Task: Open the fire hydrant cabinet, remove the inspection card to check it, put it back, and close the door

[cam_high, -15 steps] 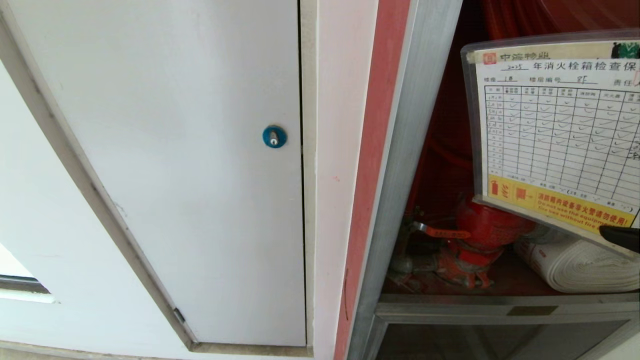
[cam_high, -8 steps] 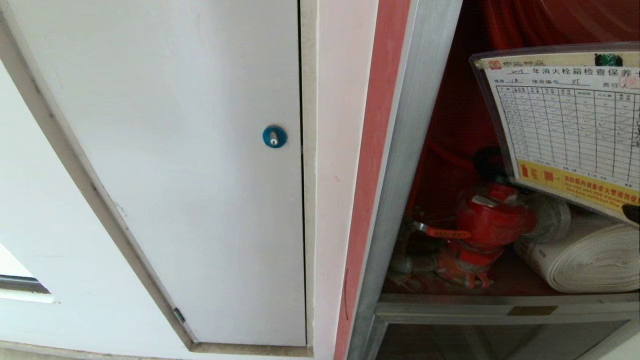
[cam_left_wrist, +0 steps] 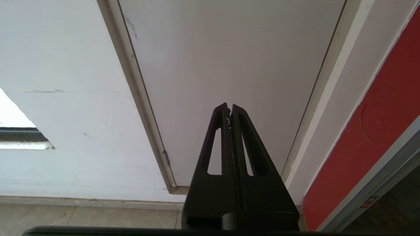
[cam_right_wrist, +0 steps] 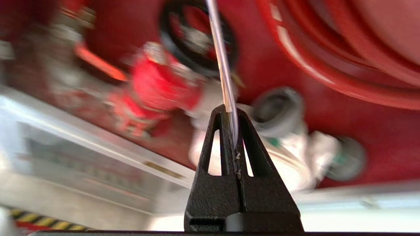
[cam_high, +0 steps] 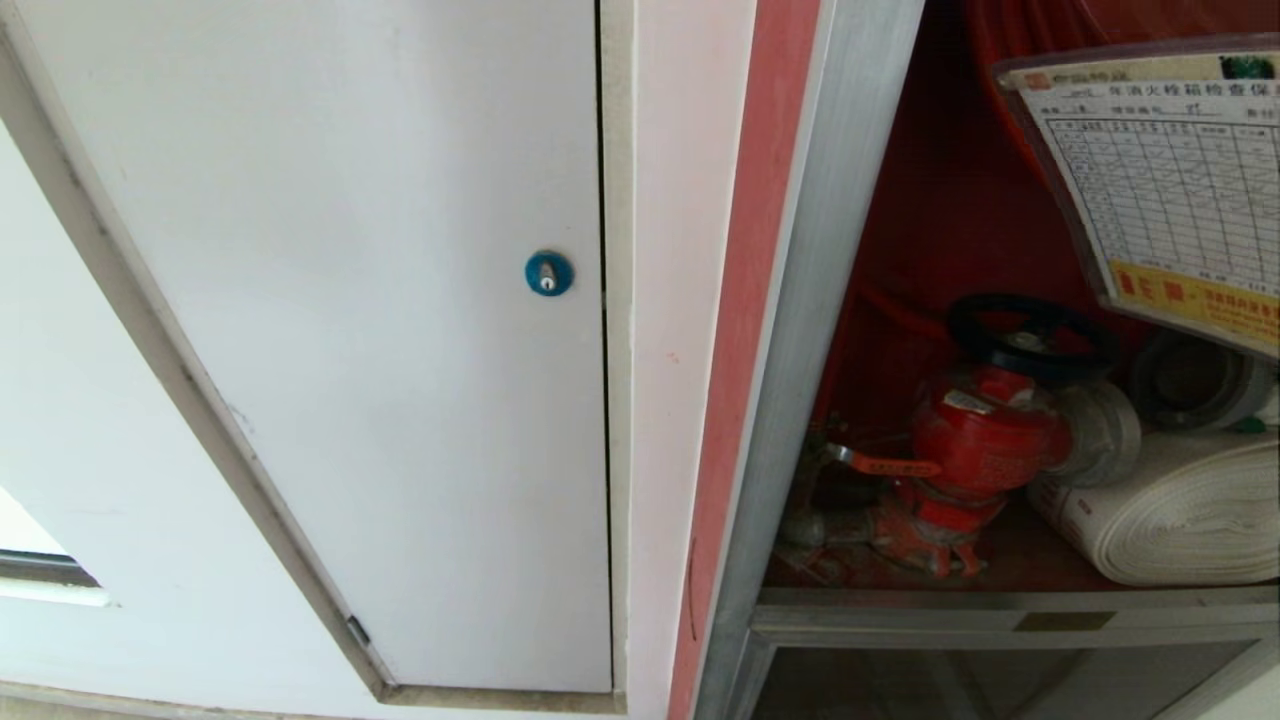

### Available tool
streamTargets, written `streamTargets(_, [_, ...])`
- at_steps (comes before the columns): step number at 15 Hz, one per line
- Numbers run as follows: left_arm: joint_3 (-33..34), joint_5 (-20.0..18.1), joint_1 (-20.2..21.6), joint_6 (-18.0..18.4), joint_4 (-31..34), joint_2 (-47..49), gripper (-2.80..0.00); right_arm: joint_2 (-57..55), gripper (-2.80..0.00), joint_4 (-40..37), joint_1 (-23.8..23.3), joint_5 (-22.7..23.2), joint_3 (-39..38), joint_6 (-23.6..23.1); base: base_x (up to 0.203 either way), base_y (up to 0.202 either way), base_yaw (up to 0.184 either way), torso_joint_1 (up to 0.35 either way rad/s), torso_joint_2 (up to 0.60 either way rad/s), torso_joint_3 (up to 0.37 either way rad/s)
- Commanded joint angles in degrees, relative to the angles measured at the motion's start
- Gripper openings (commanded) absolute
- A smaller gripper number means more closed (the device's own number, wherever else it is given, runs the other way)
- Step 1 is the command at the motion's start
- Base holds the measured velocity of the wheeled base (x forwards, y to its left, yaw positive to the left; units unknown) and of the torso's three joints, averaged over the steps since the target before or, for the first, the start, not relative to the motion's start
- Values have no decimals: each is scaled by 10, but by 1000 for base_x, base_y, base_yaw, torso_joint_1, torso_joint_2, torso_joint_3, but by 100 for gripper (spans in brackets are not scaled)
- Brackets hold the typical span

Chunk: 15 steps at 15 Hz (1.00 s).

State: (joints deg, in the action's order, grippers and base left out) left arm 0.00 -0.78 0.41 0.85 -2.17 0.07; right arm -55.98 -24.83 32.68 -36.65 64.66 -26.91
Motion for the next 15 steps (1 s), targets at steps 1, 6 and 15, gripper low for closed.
streamTargets(1, [8, 0, 0, 0, 0, 0, -280, -10, -280, -2, 0, -22, 2, -10, 0, 0, 0, 0, 0, 0])
streamTargets(6, [8, 0, 0, 0, 0, 0, -280, -23, -280, -1, -29, -67, -4, -43, 0, 0, 0, 0, 0, 0])
streamTargets(15, [8, 0, 0, 0, 0, 0, -280, -84, -280, 4, -46, -138, -8, -89, 0, 0, 0, 0, 0, 0])
